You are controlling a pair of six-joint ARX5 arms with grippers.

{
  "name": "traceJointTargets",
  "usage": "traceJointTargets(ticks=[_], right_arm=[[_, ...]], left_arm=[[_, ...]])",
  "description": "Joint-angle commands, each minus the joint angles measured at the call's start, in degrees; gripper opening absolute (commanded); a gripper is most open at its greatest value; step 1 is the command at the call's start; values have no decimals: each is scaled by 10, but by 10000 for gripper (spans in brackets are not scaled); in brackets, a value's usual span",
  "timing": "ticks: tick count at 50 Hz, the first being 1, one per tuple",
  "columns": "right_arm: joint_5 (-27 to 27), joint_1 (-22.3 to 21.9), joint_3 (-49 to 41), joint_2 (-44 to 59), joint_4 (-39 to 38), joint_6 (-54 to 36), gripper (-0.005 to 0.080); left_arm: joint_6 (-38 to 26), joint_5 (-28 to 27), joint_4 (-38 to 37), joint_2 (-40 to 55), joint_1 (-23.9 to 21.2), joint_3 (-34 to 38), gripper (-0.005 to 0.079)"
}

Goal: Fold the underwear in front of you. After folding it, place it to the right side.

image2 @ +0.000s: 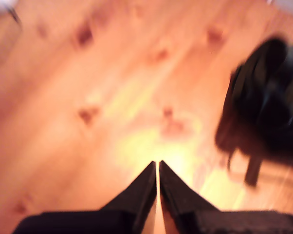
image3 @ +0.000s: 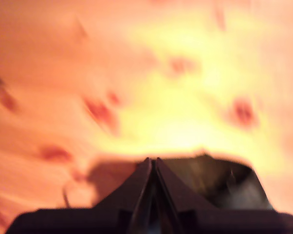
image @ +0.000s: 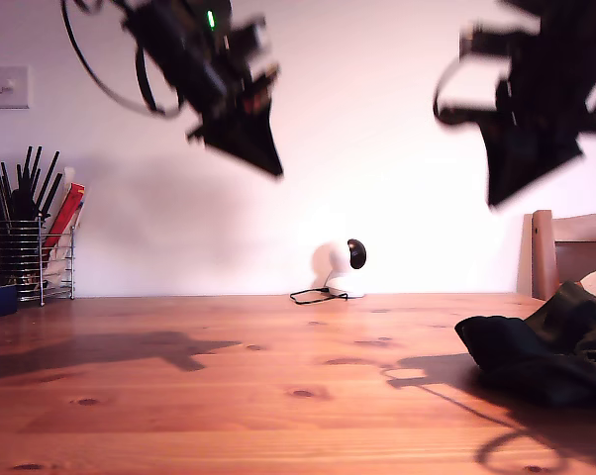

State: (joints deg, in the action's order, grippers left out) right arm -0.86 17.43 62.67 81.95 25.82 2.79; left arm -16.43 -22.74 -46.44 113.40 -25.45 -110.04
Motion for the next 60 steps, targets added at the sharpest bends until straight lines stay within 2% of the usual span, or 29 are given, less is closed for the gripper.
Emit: traceJointTargets(ticks=[1,15,21,28,38,49,60], right_arm=[[17,7,-1,-17,-12,-15,-13],[31,16,-23,-78,-67,-29,-13],[47,16,-42,-105,-88,-30,-13],[47,20,-59,-134,-116,-28,-13],[17,41,-104,-188,-176,-14,-13],[3,55,-186,-263,-248,-37,-13],[3,62,-302,-382,-322,-75,-13]], left_arm=[[0,2,7,-24,1,4,-19],[4,8,20,-76,12,15,-19],[9,9,51,-112,19,54,-19],[34,18,132,-183,28,157,-19],[60,88,283,-320,30,342,-19],[65,106,377,-445,34,504,-19],[69,153,462,-589,34,655,-19]])
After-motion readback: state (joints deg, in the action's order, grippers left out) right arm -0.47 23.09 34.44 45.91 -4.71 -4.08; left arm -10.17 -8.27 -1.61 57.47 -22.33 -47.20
